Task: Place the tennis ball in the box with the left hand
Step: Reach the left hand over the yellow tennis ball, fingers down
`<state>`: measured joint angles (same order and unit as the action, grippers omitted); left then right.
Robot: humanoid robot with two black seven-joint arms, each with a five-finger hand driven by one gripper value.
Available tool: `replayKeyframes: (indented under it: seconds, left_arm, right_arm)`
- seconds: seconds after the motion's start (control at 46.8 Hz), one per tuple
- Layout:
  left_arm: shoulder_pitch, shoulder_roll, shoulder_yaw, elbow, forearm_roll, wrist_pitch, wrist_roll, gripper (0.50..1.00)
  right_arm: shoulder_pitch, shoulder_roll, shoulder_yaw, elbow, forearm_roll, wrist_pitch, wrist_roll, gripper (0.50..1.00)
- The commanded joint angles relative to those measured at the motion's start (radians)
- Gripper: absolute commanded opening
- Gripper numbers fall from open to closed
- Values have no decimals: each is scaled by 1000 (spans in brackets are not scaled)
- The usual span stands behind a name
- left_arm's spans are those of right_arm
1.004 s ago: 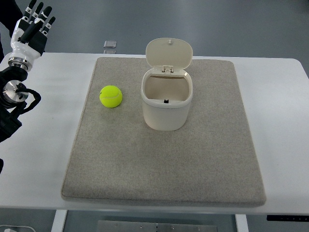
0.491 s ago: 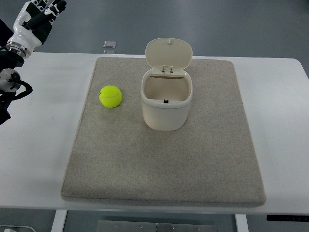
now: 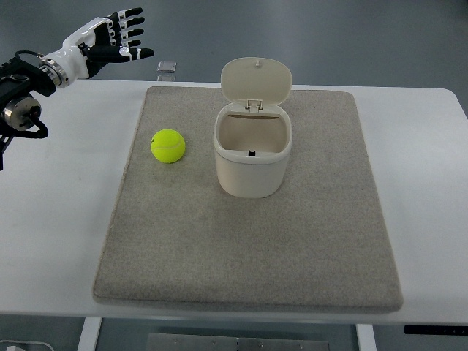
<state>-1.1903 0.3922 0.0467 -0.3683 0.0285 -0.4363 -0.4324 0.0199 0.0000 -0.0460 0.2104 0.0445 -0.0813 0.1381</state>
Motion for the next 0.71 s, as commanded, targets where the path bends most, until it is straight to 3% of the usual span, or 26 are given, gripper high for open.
replayKeyframes:
  seconds: [0.0,0.256,0.513,0.684]
  left_arm:
    - [-8,-1,31,2,2,-1,0,986]
    - [-34,-6,165,-8,20,1,0,984]
    - [-63,-15,231,-12,246,-2,0,979]
    - [-109,-12,232,-12,347,-73,0,975]
  right_arm:
    - [0,0,0,0,0,0,0,938]
    - [0,0,0,0,0,0,0,938]
    - [0,0,0,0,0,0,0,938]
    - [0,0,0,0,0,0,0,938]
